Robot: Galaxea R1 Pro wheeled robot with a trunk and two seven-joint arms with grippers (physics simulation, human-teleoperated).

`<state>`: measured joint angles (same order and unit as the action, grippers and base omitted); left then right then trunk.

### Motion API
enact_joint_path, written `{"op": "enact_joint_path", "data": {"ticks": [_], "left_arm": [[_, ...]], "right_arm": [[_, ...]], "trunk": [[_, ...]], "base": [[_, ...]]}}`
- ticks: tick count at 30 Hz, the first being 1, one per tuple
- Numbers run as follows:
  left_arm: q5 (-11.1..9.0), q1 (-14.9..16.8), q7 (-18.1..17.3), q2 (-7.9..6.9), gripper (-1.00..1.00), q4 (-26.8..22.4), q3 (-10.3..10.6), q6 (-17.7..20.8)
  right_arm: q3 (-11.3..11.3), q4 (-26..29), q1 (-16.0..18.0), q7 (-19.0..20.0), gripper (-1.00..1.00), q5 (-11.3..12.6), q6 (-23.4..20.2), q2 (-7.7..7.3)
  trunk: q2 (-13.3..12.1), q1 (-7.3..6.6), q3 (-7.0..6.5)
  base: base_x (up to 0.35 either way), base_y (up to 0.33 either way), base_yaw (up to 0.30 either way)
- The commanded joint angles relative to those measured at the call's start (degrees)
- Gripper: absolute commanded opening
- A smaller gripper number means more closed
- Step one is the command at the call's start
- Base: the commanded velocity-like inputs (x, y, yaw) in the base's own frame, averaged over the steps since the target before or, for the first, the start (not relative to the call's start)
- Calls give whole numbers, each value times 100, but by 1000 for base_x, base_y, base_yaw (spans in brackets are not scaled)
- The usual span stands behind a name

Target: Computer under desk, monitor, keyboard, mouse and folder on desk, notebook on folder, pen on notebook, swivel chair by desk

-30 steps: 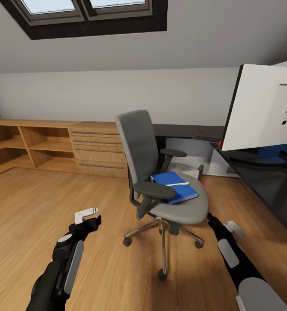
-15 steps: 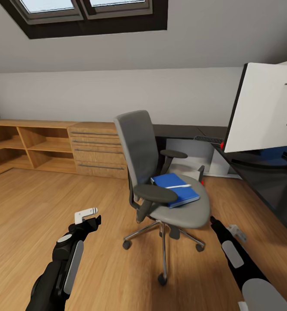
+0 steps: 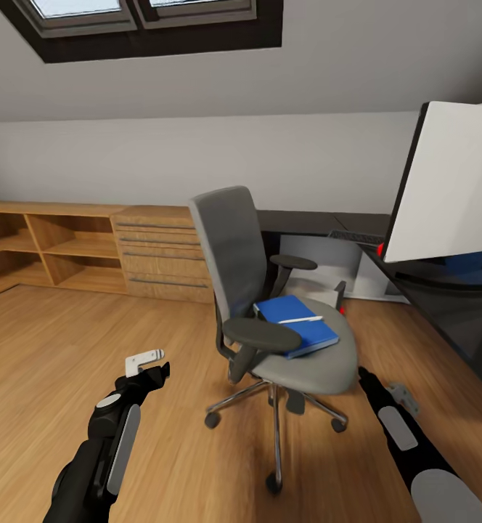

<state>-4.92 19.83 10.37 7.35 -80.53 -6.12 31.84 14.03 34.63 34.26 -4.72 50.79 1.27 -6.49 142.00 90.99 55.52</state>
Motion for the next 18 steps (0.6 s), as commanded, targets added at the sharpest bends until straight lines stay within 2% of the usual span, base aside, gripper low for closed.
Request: {"op": "enact_joint_path", "data": {"ticks": [1, 8, 13, 18], "left_arm": [[-53, 3, 35, 3, 100, -7, -3, 24], [-53, 3, 35, -18, 100, -7, -3, 27], [-59, 3, 35, -23, 100, -7, 0, 67], [-55, 3, 35, -23, 100, -7, -3, 103]], "right_arm": [[-10, 6, 2, -20, 100, 81, 13, -1], [-11, 19, 0, -20, 100, 138, 36, -1], [-14, 44, -2, -20, 100, 142, 47, -16], [-15, 58, 0, -17, 100, 142, 48, -19]], "trunk": [[2, 1, 6], [2, 1, 6], [2, 1, 6], [2, 1, 6]], "base": [[202, 0, 0], [174, 0, 0], [63, 0, 0], [247, 0, 0]]}}
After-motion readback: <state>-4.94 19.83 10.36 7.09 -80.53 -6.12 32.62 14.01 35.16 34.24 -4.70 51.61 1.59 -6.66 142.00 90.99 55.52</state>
